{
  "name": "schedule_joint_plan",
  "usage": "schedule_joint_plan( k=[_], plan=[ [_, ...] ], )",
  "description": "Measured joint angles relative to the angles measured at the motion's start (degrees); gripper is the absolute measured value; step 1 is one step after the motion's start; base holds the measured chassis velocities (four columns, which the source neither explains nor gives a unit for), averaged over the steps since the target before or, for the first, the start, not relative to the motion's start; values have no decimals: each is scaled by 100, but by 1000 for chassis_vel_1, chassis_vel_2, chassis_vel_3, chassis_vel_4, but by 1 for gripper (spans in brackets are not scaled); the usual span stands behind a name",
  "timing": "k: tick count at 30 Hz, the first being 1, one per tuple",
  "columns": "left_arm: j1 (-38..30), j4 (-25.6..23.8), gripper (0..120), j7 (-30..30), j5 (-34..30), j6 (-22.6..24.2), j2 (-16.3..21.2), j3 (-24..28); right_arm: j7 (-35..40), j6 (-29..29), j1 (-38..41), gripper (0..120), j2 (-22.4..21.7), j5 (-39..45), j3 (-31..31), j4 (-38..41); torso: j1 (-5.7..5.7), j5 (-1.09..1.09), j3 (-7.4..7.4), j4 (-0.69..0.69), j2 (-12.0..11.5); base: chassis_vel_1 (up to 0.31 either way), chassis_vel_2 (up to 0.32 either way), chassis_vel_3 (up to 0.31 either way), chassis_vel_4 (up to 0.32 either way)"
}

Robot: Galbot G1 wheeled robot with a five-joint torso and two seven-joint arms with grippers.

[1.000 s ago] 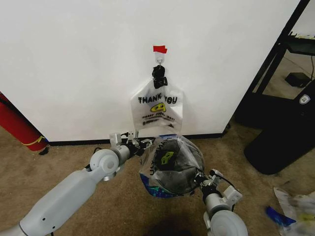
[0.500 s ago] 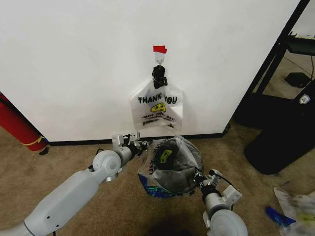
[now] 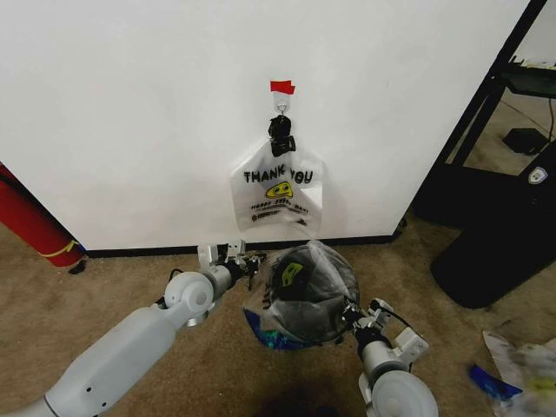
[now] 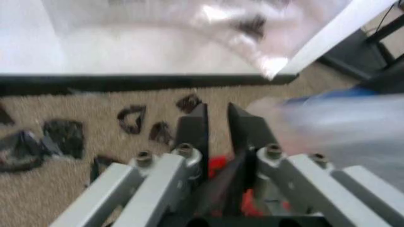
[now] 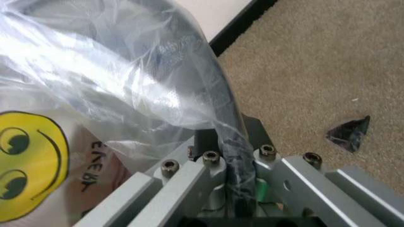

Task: Pick up the garbage bag from the wall and place it over the trash bin.

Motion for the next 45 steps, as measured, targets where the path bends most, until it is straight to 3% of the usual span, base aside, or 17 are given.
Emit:
schedule_joint_plan(
  k=[10,15,18,20,21,22,23,25,28,30,33,37,43,45],
  plan=[
    [349,-598,56,146,327,-33,283,-500,192,-43,180,0,93,217,30,-197,0,0,0,0,0,0,0,0,0],
    [720,-1127,72,-63,936,-605,379,-854,363,-217,356,0,130,319,24,-300,0,1,0,-1,0,0,0,0,0],
    [1034,-1367,87,-347,1795,-1358,222,-1129,360,-378,453,0,145,302,147,-397,0,2,0,3,0,0,0,0,0],
    [1336,-1498,95,-365,2528,-1804,107,-1304,327,-460,445,0,157,281,265,-387,0,-4,0,-11,-1,0,0,0,0],
    [1681,-1649,97,-381,2884,-2027,73,-1555,314,-520,509,0,133,288,252,-423,0,-1,0,-10,0,0,0,0,0],
    [2139,-1794,99,-396,3243,-2215,36,-1869,305,-600,605,0,84,308,202,-490,0,6,0,-4,0,0,0,0,0],
    [2139,-1794,99,-396,3243,-2215,36,-1869,305,-600,605,0,84,308,202,-490,0,6,0,-4,0,0,0,0,0],
    [2929,-1957,100,-412,3835,-2545,-43,-2356,272,-694,737,0,8,301,100,-592,0,-4,0,7,0,0,0,0,0],
    [3708,-2011,100,-426,4591,-3071,-269,-2835,254,-787,903,0,-44,318,-59,-693,0,2,0,2,0,0,0,0,0],
    [3892,-2032,100,-421,4669,-3141,-350,-2928,256,-807,941,0,-54,334,-89,-704,0,0,0,0,0,0,0,0,0],
    [4738,-2260,100,-262,4611,-3265,-741,-3441,291,-916,1110,0,-77,419,-232,-736,0,1,-1,2,0,0,0,0,0],
    [5423,-2666,100,2,4154,-3301,-949,-3923,323,-1028,1211,0,-130,477,-311,-859,0,4,-1,0,0,0,0,0,0],
    [5602,-2912,100,20,3912,-3199,-1149,-4052,325,-1152,1250,0,-131,484,-368,-927,0,0,0,-1,0,0,0,0,0],
    [5568,-2954,100,-5,3893,-3127,-1185,-4006,296,-1194,1251,7,-115,480,-381,-921,0,1,0,-1,0,0,0,0,0]
  ],
)
